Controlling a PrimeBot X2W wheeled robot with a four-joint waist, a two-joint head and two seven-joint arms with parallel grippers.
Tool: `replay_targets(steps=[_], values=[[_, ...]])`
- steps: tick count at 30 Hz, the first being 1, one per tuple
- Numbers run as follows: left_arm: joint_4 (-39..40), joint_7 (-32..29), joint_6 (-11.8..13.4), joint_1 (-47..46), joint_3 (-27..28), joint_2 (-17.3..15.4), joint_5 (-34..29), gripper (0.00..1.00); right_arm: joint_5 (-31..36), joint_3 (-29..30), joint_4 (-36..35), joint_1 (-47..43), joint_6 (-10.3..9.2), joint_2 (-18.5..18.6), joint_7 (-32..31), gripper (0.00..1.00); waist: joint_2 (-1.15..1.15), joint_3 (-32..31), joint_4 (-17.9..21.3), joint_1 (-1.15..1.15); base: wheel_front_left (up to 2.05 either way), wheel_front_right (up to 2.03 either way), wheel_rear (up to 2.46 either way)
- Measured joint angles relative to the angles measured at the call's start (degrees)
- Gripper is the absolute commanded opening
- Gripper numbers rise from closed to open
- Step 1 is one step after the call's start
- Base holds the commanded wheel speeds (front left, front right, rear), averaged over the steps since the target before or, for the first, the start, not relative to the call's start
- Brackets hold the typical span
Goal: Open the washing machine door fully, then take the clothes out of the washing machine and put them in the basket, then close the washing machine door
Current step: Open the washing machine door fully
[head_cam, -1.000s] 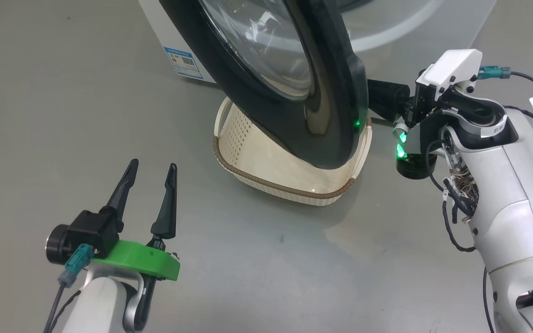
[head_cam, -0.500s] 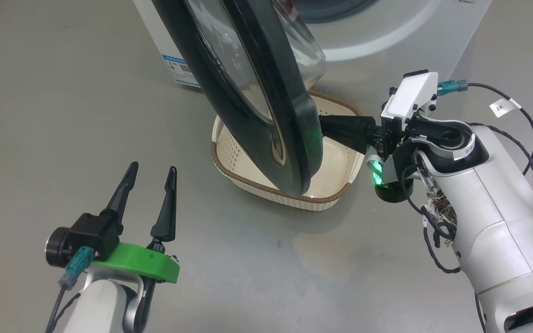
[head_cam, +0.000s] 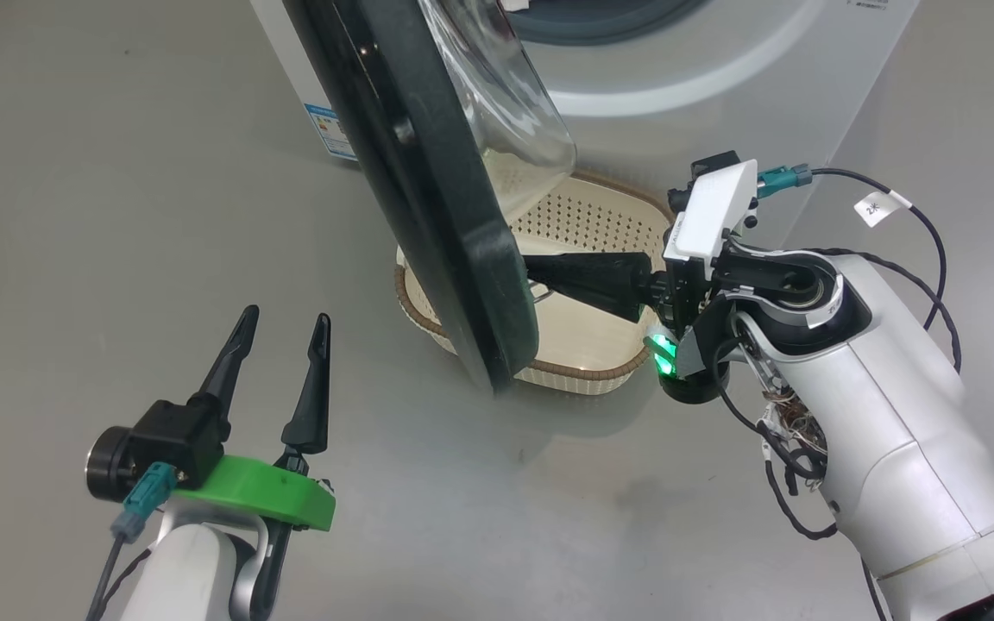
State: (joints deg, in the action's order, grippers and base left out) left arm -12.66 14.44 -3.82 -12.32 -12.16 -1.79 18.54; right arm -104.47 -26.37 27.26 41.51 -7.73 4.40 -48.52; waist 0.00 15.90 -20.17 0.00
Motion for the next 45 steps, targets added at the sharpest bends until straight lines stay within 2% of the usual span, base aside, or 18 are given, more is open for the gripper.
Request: replay_targets(steps=[7, 15, 19, 22, 25, 27, 28, 35, 39, 45], values=[[0.0, 0.0, 0.1, 0.4, 0.4, 0.0, -0.4, 1.00, -0.5, -2.0, -2.8, -0.8, 0.00, -0.2, 1.5, 0.00, 0.00, -0.6, 0.2, 0.00, 0.00, 0.00, 0.00], [-0.1, 0.0, 0.3, 1.5, 1.3, 0.0, -0.9, 1.00, 4.7, -1.5, -3.8, -2.1, 0.35, -0.3, 8.0, 0.00, 0.00, -2.3, 1.4, 0.00, 0.00, 0.00, 0.00], [-0.3, 0.0, 0.3, 2.2, 1.3, 0.0, -1.7, 1.00, 10.3, -1.2, -4.8, -3.1, 3.32, 2.0, 13.3, 0.00, 0.00, -3.4, 2.1, 0.00, 0.00, 0.00, 0.00], [-0.4, 0.0, 0.3, 2.5, 1.6, 0.0, -2.4, 1.00, 16.9, -1.4, -5.6, -3.5, 6.35, 5.7, 18.4, 0.00, 0.00, -4.5, 2.6, 0.00, 0.00, 0.00, 0.00], [-0.4, 0.0, 0.3, 3.1, 2.3, 0.0, -3.0, 1.00, 25.1, -2.8, -6.6, -3.6, 9.29, 9.2, 24.3, 0.00, 0.00, -5.6, 3.2, 0.00, 0.00, 0.00, 0.00], [-0.4, 0.0, 0.4, 3.8, 3.0, -0.1, -3.2, 1.00, 30.3, -3.7, -7.1, -3.7, 10.50, 11.0, 28.2, 0.00, 0.00, -6.3, 3.8, 0.00, 0.00, 0.00, 0.00], [-0.4, 0.0, 0.5, 4.4, 3.7, -0.1, -3.6, 1.00, 35.6, -5.1, -7.8, -4.0, 11.18, 12.7, 31.8, 0.00, 0.00, -6.9, 4.6, 0.00, 0.00, 0.00, 0.00], [0.4, 0.0, 0.5, 4.8, 5.2, -0.2, -4.0, 1.00, 49.7, -9.2, -9.8, -7.1, 10.95, 16.7, 42.5, 0.00, 0.00, -8.8, 7.7, 0.00, 0.00, 0.00, 0.00], [1.4, 0.0, 0.5, 5.1, 6.2, -0.2, -4.1, 1.00, 55.5, -10.6, -11.1, -9.5, 8.57, 18.6, 47.5, 0.00, 0.00, -9.6, 9.5, 0.00, 0.00, 0.00, 0.00], [1.7, 0.0, 0.5, 6.2, 7.2, -0.2, -4.3, 1.00, 56.5, -8.1, -11.3, -16.5, 3.82, 19.1, 54.5, 0.00, 0.00, -10.6, 11.9, 0.00, 0.00, 0.00, 0.00]])
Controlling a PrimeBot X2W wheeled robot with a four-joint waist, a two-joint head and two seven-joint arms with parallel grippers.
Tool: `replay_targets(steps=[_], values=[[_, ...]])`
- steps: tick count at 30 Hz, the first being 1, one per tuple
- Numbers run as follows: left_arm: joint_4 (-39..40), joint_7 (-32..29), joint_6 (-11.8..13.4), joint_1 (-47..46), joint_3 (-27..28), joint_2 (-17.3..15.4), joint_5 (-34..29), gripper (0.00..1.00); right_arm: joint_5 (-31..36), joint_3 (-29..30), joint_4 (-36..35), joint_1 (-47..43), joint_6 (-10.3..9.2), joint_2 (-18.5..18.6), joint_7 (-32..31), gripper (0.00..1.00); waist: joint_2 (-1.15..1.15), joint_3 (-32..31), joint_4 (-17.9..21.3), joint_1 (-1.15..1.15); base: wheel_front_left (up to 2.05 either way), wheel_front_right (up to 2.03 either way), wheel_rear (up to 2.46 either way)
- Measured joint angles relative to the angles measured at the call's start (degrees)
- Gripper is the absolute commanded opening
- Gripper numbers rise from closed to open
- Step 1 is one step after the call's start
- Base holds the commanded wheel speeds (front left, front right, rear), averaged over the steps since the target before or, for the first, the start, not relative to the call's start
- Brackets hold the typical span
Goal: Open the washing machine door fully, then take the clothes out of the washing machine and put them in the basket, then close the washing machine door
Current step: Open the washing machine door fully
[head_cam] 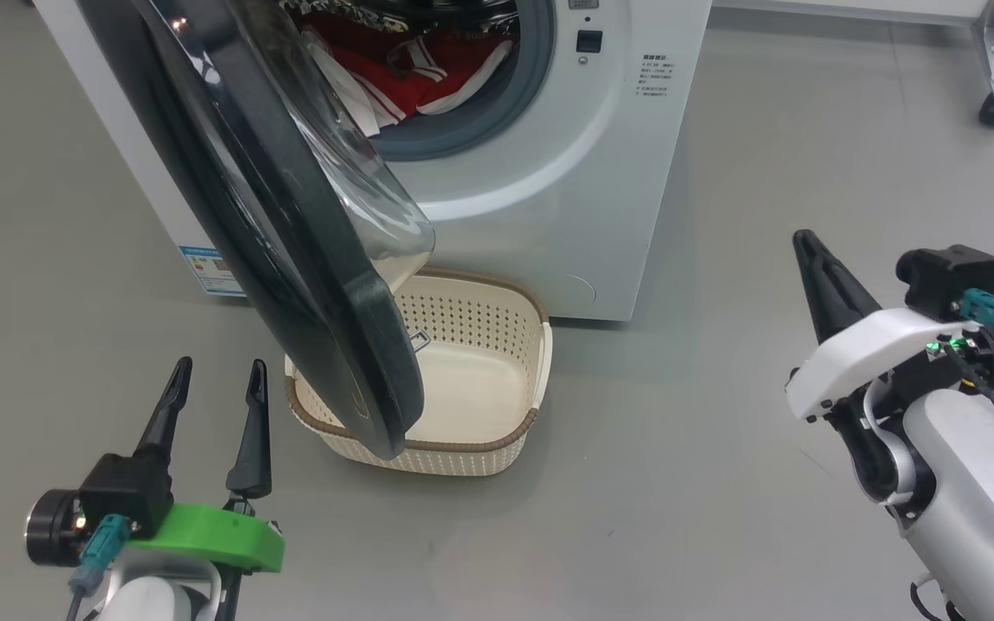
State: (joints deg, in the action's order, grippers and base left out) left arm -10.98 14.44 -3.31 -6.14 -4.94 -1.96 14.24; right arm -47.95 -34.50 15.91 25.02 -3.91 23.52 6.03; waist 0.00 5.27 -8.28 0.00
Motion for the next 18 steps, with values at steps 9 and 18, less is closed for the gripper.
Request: replay_targets(steps=[9, 18], values=[[0.3, 0.0, 0.0, 1.4, 1.5, 0.0, -0.9, 1.00, 2.0, 2.2, -2.8, -7.4, -2.13, 0.6, 7.7, 0.00, 0.00, -1.3, 2.4, 0.00, 0.00, 0.00, 0.00], [0.5, 0.0, 0.0, 1.9, 2.8, 0.0, -0.9, 1.00, 5.4, 4.5, -4.3, -12.1, -2.90, -0.2, 8.2, 1.00, 0.00, -1.2, 4.2, 0.00, 0.00, 0.00, 0.00]])
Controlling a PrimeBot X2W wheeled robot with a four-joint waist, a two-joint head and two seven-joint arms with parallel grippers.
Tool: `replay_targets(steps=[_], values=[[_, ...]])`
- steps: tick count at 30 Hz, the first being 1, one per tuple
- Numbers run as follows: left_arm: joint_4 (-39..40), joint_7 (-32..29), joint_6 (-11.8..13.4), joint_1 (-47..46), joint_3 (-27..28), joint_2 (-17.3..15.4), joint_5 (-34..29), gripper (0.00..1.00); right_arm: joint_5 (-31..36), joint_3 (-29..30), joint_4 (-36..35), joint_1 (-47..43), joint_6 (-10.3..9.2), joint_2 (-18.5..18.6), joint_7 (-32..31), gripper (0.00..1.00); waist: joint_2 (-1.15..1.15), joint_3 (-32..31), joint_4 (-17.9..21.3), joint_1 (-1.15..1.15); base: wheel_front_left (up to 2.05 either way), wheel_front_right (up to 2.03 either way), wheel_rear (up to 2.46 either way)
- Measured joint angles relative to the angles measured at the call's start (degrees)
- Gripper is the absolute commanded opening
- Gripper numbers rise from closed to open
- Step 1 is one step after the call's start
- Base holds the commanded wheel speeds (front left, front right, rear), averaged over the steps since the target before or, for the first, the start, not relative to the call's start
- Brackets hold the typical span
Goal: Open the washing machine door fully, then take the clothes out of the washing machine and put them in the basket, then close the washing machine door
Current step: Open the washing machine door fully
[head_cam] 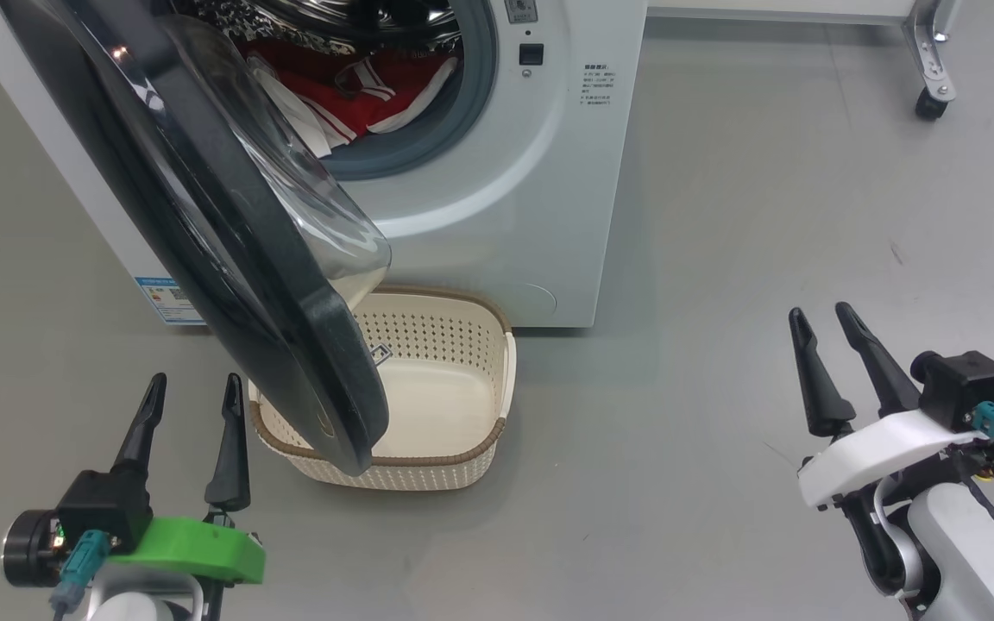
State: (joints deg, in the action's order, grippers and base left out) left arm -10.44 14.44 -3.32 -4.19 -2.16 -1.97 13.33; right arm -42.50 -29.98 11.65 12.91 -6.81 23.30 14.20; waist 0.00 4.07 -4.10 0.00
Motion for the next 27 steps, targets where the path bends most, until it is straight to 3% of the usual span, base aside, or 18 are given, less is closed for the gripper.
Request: replay_targets(steps=[27], values=[[-1.2, 0.0, -0.7, 0.4, 0.3, 0.0, 0.0, 1.00, 9.1, 10.0, -4.3, -7.9, -0.42, -3.9, 0.1, 1.00, 0.00, 0.2, 0.8, 0.00, 0.00, 0.00, 0.00]])
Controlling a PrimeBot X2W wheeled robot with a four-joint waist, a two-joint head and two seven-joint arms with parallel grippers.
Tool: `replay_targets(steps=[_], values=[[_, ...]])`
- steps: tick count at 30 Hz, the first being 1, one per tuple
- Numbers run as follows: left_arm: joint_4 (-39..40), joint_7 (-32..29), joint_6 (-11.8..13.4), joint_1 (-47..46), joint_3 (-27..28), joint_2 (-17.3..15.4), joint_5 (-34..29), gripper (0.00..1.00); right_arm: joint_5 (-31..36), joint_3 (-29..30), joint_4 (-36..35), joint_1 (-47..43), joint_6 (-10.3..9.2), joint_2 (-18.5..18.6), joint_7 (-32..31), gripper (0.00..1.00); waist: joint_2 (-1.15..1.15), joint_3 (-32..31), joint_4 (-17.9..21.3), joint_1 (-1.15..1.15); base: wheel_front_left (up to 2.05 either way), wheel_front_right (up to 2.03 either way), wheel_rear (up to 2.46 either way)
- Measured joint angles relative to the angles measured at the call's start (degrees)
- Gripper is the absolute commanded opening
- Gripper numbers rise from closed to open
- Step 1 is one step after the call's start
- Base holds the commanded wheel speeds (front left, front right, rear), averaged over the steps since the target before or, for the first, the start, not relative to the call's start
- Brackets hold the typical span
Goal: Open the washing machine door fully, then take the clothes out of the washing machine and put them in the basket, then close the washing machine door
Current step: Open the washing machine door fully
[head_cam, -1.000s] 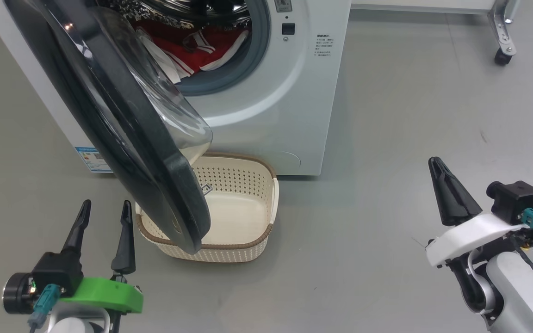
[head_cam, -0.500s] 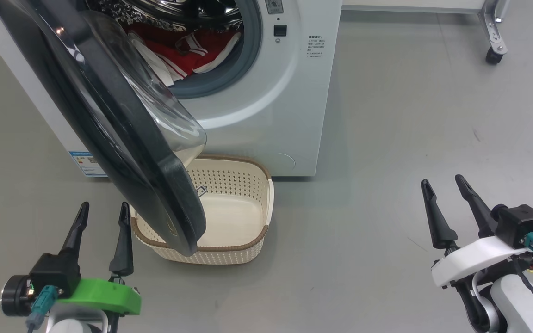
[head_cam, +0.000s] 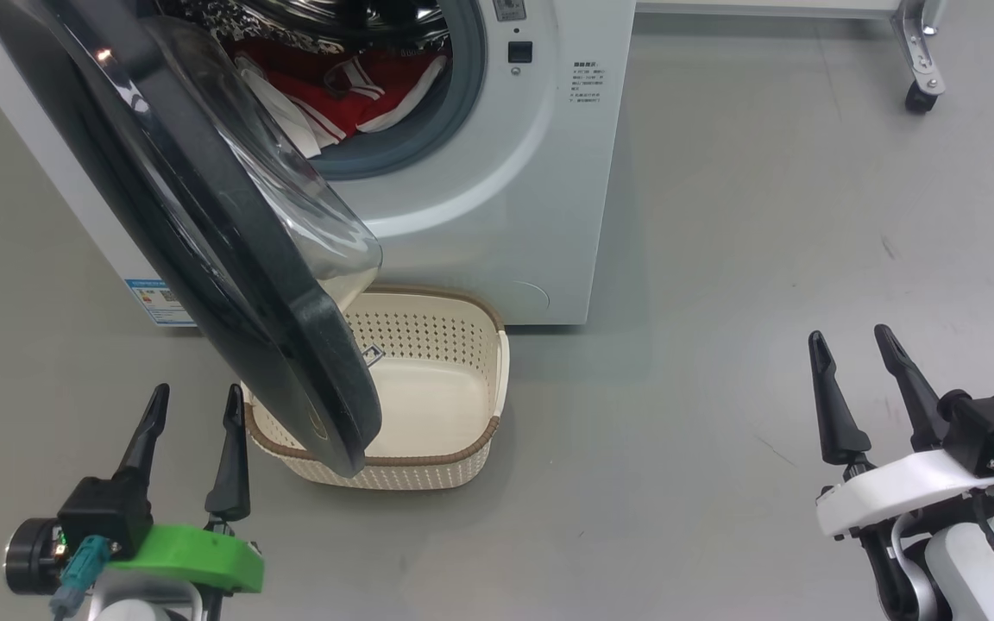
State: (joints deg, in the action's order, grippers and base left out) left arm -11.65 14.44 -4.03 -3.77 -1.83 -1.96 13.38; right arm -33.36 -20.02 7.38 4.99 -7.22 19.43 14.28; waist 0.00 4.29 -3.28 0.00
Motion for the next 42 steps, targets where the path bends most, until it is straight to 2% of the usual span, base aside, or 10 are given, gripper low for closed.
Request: replay_targets(steps=[11, 42], values=[[-0.2, 0.0, -0.3, 0.0, 0.0, 0.0, 0.0, 1.00, 2.4, 0.9, -1.3, -2.1, 0.00, -1.9, 0.0, 1.00, 0.00, 0.3, 0.0, 0.00, 0.00, 0.00, 0.00], [-1.0, 0.0, -0.8, 0.0, -0.3, 0.0, 0.1, 1.00, 5.8, 2.7, -3.2, -4.4, 0.00, -4.3, 0.0, 1.00, 0.00, 0.9, -0.6, 0.00, 0.00, 0.00, 0.00]])
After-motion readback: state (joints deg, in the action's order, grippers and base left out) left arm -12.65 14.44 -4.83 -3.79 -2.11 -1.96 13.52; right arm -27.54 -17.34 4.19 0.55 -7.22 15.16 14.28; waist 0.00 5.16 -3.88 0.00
